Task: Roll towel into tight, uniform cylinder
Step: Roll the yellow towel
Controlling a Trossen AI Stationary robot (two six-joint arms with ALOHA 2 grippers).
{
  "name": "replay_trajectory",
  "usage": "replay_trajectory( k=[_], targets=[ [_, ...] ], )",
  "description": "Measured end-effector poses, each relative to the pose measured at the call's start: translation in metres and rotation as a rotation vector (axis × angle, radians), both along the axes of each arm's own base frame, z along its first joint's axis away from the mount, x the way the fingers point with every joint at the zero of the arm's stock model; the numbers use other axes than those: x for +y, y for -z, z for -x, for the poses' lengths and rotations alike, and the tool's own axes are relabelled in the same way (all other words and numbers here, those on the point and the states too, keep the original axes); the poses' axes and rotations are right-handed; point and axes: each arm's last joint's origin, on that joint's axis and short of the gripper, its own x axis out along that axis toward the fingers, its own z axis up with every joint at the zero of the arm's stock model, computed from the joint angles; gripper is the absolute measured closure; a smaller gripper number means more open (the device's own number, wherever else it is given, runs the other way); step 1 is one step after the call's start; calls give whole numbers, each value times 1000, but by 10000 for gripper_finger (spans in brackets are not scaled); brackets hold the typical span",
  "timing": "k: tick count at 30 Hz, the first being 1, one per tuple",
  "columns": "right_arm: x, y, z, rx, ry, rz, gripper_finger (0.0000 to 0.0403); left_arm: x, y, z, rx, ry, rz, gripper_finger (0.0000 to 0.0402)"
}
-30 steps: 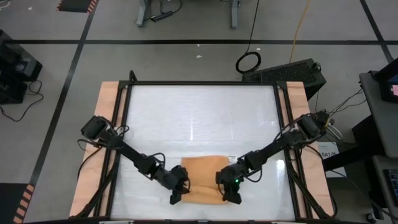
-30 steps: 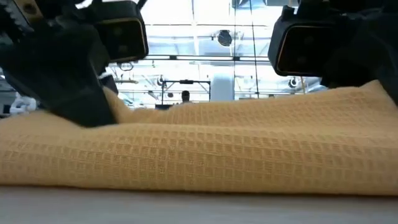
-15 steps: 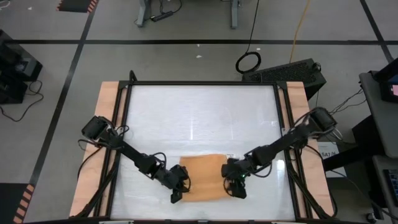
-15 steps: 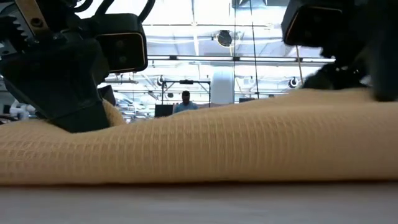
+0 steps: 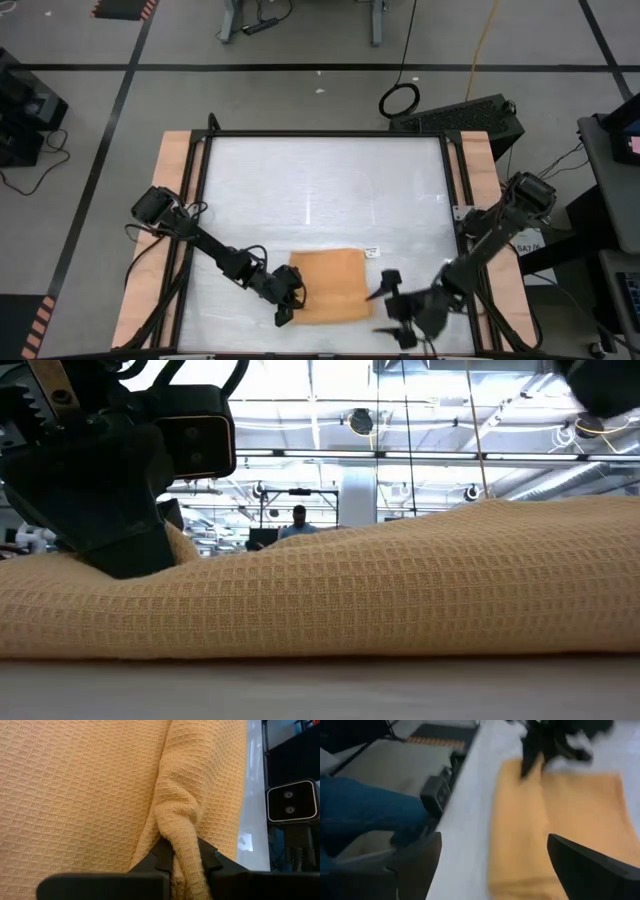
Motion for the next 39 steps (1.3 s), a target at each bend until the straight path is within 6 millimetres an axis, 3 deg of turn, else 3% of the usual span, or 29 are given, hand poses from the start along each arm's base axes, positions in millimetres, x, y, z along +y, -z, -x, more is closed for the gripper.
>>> replay_trajectory(
  k=[4, 8, 11, 18, 33, 39],
  targets=[
    [19, 17, -3, -95, -3, 65, 48, 1, 0, -1, 0, -8, -3, 372],
    [25, 47, -13, -83, -7, 125, 47, 4, 0, -2, -1, -16, -5, 372],
    [28, 58, -22, -75, -12, 175, 47, 5, 0, -3, -1, -20, -6, 372],
    [25, 62, -38, -86, 13, 249, 47, 5, 0, -3, -2, -23, -9, 372],
    [9, 74, -43, 70, 46, 204, 47, 5, 1, -3, -3, -25, -11, 372],
    [6, 92, -49, 159, 11, 147, 48, 5, 1, -3, -3, -25, -12, 372]
  ],
)
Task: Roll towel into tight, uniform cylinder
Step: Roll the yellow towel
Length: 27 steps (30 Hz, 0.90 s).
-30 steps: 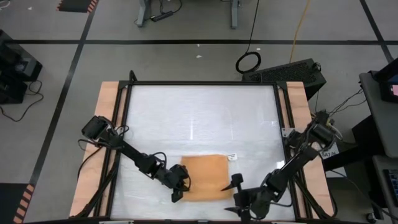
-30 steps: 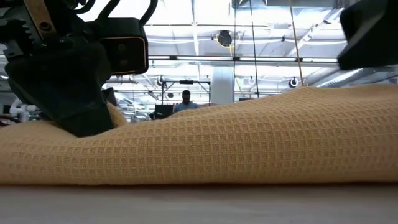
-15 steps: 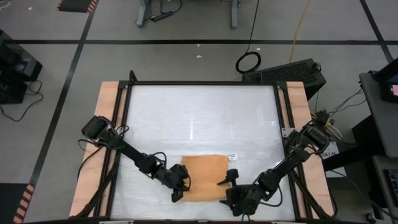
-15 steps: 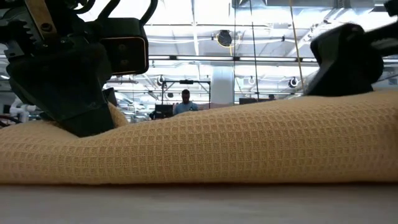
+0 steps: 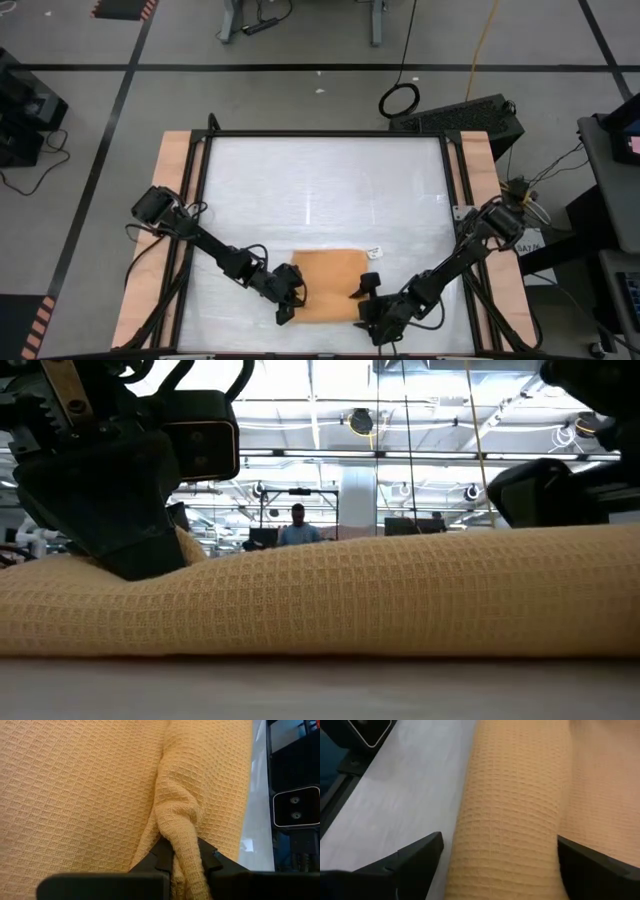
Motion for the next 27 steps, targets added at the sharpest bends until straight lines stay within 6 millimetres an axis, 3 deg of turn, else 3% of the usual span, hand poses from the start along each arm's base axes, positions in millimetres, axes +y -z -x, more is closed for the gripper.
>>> replay_trajectory(
  k=[11, 20, 27],
  targets=[
    [-1, 13, -1, 39, 34, -13, 59, 0, -2, -2, -44, -13, -3, 358],
    [-3, 14, -2, 69, 17, -26, 146, -2, -10, 0, -60, 15, -11, 220],
    [-5, 15, -4, 79, 10, -23, 234, 5, -40, 17, -27, 83, -84, 151]
  ],
)
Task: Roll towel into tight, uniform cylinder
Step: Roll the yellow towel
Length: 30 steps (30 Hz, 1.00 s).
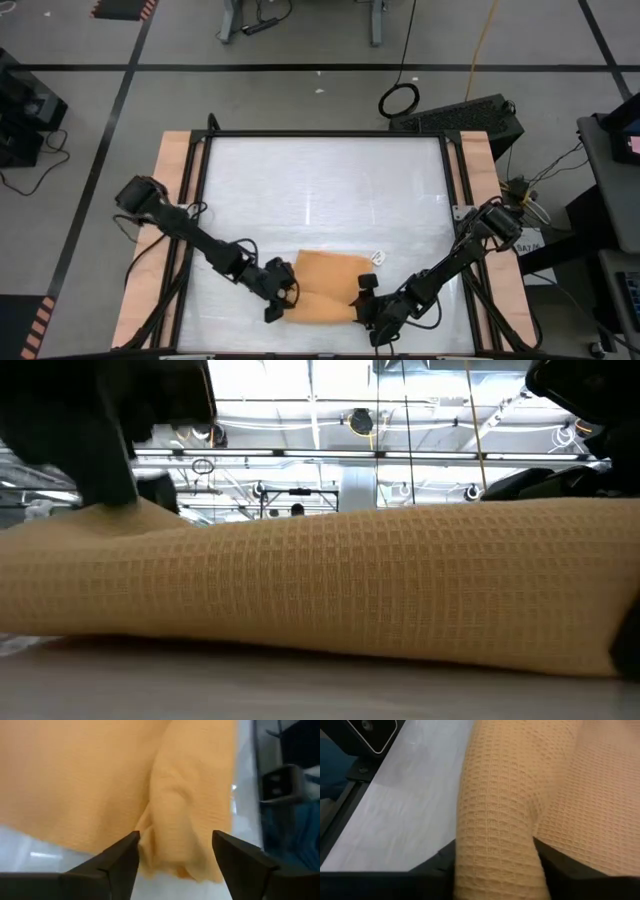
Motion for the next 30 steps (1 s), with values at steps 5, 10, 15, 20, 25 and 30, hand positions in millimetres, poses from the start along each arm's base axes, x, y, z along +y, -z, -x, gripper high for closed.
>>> replay_trajectory(
  k=[5, 10, 15, 20, 25, 30],
  targets=[
    [-2, 0, -1, 0, 6, 3, 301, 4, -36, 16, -86, 70, -68, 141],
    [-2, 1, -1, 1, 8, 4, 342, -9, -66, 31, -318, 39, -201, 141],
    [-3, 1, -1, -3, 20, 19, 346, -42, -48, 37, -416, 85, -335, 137],
    [-3, 1, 0, -2, 22, 22, 341, -64, -10, 36, -436, 145, -482, 104],
    [-3, 1, 0, -1, 27, 17, 343, -73, 14, 32, -438, 152, -497, 63],
    [-3, 1, 0, -2, 27, 17, 344, -73, 25, 31, -417, 171, -534, 40]
  ],
)
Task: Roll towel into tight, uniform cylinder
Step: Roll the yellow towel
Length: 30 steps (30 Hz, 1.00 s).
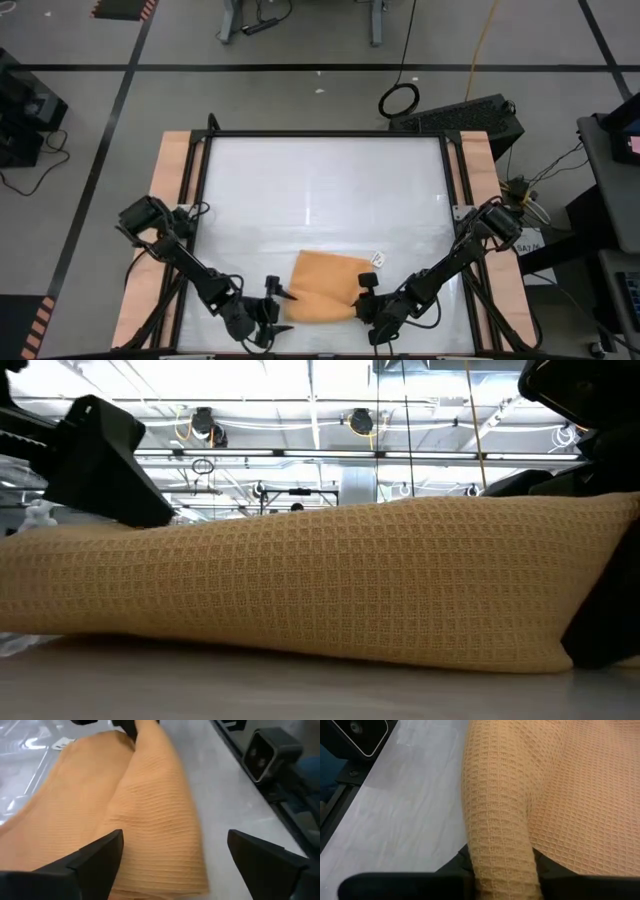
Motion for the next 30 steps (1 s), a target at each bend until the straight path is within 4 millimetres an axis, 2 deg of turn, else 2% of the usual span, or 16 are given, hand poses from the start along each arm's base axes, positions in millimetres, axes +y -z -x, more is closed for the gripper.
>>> replay_trajectory(
  k=[6, 9, 12, 17, 21, 26, 30],
  targets=[
    [0, 0, 0, 1, 6, -5, 344, 4, 2, -2, 5, -21, -34, 31],
    [0, 0, 0, 0, 6, -5, 344, 9, 9, -5, 43, -40, -41, 30],
    [0, 0, 0, 1, 13, -12, 344, 13, 17, -10, 83, -43, 6, 30],
    [0, 0, 0, 2, 21, -17, 344, 27, 24, -19, 164, -186, 143, 48],
    [1, -3, 1, -7, 26, -22, 344, 31, 24, -22, 182, -194, 170, 114],
    [1, -15, 5, -26, 9, -1, 344, 30, 15, -20, 197, -120, 178, 259],
    [-2, -24, 8, -18, 1, 10, 344, 33, -3, -20, 178, -91, 198, 363]
  ],
)
